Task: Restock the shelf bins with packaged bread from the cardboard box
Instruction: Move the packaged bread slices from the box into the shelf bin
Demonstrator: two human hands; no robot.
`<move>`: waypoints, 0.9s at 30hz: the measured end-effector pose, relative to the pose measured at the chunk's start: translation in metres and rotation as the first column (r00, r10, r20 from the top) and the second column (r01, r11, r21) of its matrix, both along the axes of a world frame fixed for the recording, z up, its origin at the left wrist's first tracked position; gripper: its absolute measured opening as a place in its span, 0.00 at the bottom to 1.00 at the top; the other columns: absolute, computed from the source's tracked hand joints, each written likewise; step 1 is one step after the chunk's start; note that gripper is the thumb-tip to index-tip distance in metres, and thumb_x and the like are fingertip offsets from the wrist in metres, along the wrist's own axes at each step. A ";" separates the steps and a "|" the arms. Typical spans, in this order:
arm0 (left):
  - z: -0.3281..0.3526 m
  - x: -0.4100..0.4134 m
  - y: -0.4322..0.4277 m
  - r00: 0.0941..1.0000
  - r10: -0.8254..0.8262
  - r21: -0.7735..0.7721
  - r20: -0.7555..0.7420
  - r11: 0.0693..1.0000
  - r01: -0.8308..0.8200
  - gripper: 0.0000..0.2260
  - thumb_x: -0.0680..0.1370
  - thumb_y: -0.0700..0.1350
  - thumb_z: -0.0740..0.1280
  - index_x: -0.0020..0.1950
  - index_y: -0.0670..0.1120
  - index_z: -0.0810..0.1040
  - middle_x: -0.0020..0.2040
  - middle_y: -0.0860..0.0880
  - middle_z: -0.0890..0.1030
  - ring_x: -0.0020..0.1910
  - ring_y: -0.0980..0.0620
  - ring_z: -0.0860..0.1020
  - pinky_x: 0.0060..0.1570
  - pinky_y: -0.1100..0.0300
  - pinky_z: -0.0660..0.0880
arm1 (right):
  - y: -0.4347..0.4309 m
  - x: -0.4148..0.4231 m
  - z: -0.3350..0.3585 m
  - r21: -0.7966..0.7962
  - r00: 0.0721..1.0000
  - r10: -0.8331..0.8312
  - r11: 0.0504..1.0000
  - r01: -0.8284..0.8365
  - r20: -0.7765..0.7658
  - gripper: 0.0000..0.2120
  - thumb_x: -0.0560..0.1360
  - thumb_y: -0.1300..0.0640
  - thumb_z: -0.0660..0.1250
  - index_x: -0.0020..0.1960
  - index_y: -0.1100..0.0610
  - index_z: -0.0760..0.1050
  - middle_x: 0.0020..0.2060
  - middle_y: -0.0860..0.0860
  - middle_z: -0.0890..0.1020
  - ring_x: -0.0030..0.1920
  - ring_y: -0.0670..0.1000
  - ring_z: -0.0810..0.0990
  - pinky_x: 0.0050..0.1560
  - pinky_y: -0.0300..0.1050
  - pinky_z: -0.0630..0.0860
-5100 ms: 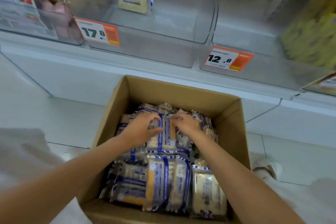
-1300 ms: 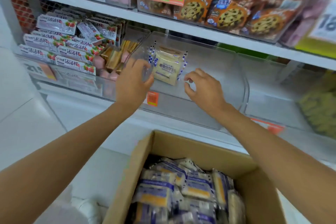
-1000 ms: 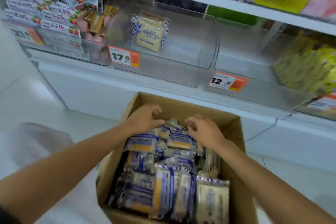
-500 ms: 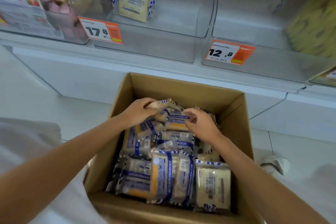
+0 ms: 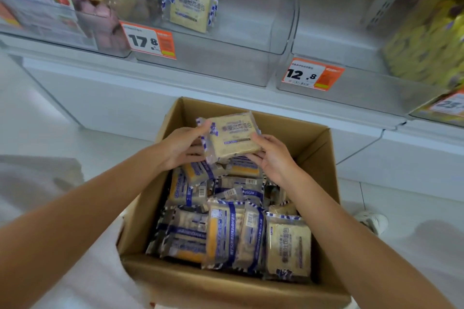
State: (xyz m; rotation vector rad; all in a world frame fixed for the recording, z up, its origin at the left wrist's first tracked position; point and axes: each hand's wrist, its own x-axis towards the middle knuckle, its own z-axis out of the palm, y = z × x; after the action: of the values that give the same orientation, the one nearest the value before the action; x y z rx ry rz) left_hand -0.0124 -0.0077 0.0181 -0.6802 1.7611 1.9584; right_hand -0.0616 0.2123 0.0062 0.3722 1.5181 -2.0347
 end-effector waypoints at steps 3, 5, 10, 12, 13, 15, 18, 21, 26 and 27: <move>-0.001 0.007 0.010 0.995 0.088 0.195 0.041 0.976 -0.094 0.13 0.80 0.49 0.66 0.62 0.46 0.77 0.56 0.45 0.85 0.56 0.48 0.83 0.54 0.53 0.79 | 0.001 0.008 -0.003 -0.028 0.999 0.047 0.999 -0.047 0.023 0.09 0.77 0.60 0.68 0.54 0.61 0.71 0.54 0.60 0.83 0.54 0.56 0.84 0.51 0.47 0.83; -0.002 0.015 0.012 0.991 0.130 0.167 0.009 0.977 -0.130 0.12 0.82 0.47 0.64 0.63 0.46 0.77 0.57 0.45 0.84 0.55 0.48 0.83 0.54 0.52 0.80 | 0.005 0.015 -0.008 0.076 0.989 0.149 0.986 -0.148 -0.008 0.15 0.77 0.56 0.69 0.60 0.62 0.72 0.55 0.57 0.84 0.55 0.54 0.84 0.56 0.48 0.81; -0.013 0.047 -0.009 0.971 0.235 0.157 -0.041 0.961 -0.226 0.10 0.84 0.45 0.59 0.62 0.46 0.76 0.56 0.45 0.84 0.51 0.48 0.84 0.46 0.51 0.82 | 0.021 0.039 -0.024 0.620 0.771 0.631 0.639 -0.455 -0.085 0.22 0.75 0.50 0.71 0.67 0.51 0.73 0.59 0.45 0.79 0.60 0.46 0.78 0.63 0.45 0.72; -0.020 0.059 -0.019 0.965 0.256 0.147 -0.056 0.958 -0.246 0.12 0.84 0.45 0.59 0.67 0.46 0.74 0.60 0.44 0.82 0.57 0.45 0.82 0.51 0.47 0.81 | 0.018 0.049 -0.033 0.634 0.648 0.762 0.504 -0.586 -0.007 0.26 0.75 0.50 0.72 0.70 0.50 0.71 0.63 0.45 0.78 0.64 0.46 0.75 0.66 0.45 0.70; -0.023 0.063 -0.023 0.965 0.256 0.135 -0.061 0.960 -0.246 0.13 0.84 0.44 0.58 0.68 0.46 0.72 0.61 0.44 0.82 0.58 0.44 0.81 0.52 0.46 0.80 | 0.014 0.053 -0.040 0.623 0.590 0.806 0.441 -0.646 0.040 0.29 0.74 0.49 0.73 0.73 0.49 0.68 0.66 0.46 0.76 0.67 0.47 0.73 0.68 0.46 0.69; -0.027 0.068 -0.024 0.970 0.233 0.096 -0.066 0.969 -0.226 0.13 0.85 0.44 0.57 0.69 0.47 0.71 0.62 0.44 0.81 0.58 0.44 0.81 0.55 0.44 0.79 | 0.002 0.058 -0.051 0.638 0.468 0.872 0.281 -0.717 0.142 0.37 0.73 0.49 0.74 0.77 0.49 0.61 0.71 0.49 0.71 0.71 0.49 0.69 0.70 0.46 0.66; -0.028 0.071 -0.018 0.987 0.142 0.027 -0.076 0.990 -0.140 0.11 0.85 0.46 0.56 0.66 0.50 0.70 0.59 0.47 0.83 0.56 0.44 0.82 0.55 0.41 0.79 | -0.011 0.059 -0.065 0.726 0.367 0.911 0.123 -0.677 0.188 0.38 0.73 0.51 0.75 0.77 0.52 0.61 0.73 0.51 0.70 0.72 0.51 0.68 0.67 0.43 0.66; -0.028 0.071 -0.017 0.988 0.121 -0.015 -0.100 0.992 -0.123 0.11 0.85 0.47 0.56 0.67 0.50 0.69 0.59 0.46 0.82 0.56 0.45 0.82 0.51 0.44 0.81 | -0.008 0.046 -0.058 0.751 0.393 0.910 0.168 -0.638 0.130 0.20 0.73 0.51 0.74 0.62 0.53 0.76 0.58 0.47 0.77 0.59 0.48 0.76 0.59 0.43 0.72; -0.026 0.066 -0.015 0.984 0.131 -0.060 -0.120 0.989 -0.139 0.13 0.85 0.48 0.56 0.67 0.47 0.72 0.59 0.44 0.83 0.56 0.44 0.82 0.55 0.41 0.79 | 0.007 0.007 -0.013 0.858 0.619 0.779 0.385 -0.341 -0.104 0.11 0.74 0.48 0.72 0.48 0.52 0.73 0.43 0.50 0.75 0.44 0.50 0.75 0.42 0.46 0.71; -0.027 0.065 -0.014 0.984 0.133 -0.070 -0.122 0.987 -0.142 0.12 0.85 0.48 0.56 0.66 0.48 0.72 0.58 0.42 0.82 0.56 0.42 0.82 0.55 0.37 0.78 | 0.007 0.001 -0.002 0.876 0.653 0.739 0.414 -0.246 -0.165 0.12 0.75 0.48 0.71 0.49 0.54 0.73 0.41 0.49 0.75 0.42 0.50 0.74 0.38 0.45 0.68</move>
State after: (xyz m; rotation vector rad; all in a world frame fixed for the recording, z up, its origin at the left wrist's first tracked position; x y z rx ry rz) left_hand 0.0523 -0.0217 -0.0084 -0.7449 1.9163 2.0672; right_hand -0.0603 0.2197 0.0040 -0.4124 2.4862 -0.8269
